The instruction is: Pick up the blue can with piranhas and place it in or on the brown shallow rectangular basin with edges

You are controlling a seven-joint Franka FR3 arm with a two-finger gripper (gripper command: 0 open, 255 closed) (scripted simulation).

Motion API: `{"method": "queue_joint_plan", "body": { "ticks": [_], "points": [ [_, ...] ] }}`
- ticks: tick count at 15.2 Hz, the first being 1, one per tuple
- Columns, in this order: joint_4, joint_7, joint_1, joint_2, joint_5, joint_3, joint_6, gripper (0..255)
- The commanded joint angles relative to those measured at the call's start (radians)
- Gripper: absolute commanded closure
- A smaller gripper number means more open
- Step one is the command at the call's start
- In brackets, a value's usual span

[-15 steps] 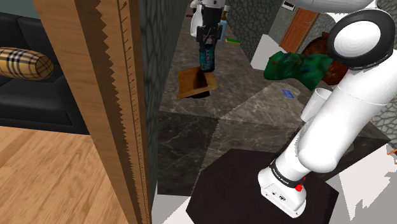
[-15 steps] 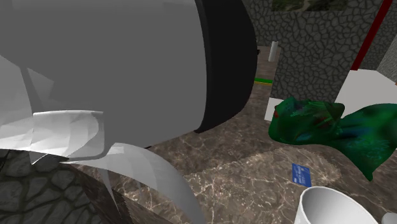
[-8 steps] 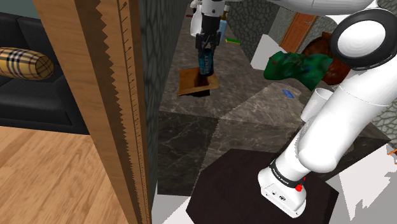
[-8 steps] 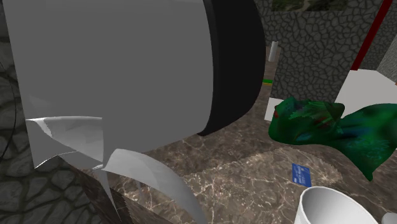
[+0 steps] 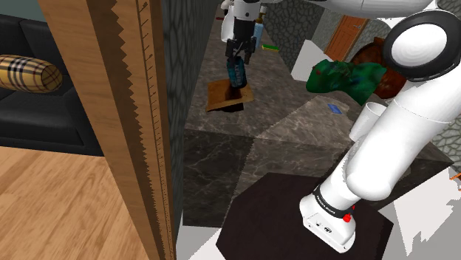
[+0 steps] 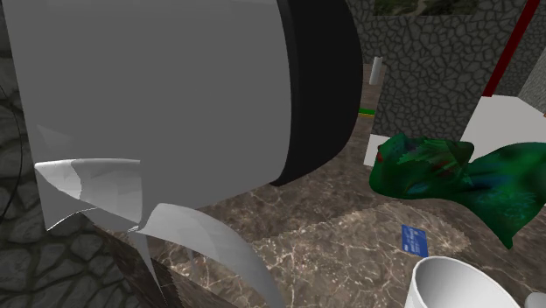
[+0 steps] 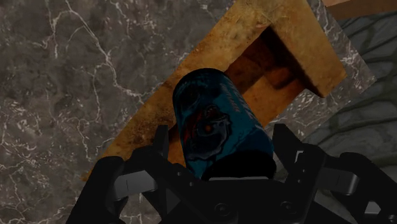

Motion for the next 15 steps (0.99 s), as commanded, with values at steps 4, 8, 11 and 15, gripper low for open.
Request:
{"method": "queue_joint_plan", "body": {
  "ticks": [4, 8, 11, 15],
  "points": [
    [-0.001, -0.002, -0.001, 0.0, 0.0, -0.001, -0.001, 0],
    [0.184, -0.005, -0.003, 0.045, 0.005, -0.002, -0.142, 0],
    [0.184, -0.005, -0.003, 0.045, 0.005, -0.002, -0.142, 0],
    [0.184, -0.005, -0.003, 0.045, 0.005, -0.002, -0.142, 0]
  ]
}}
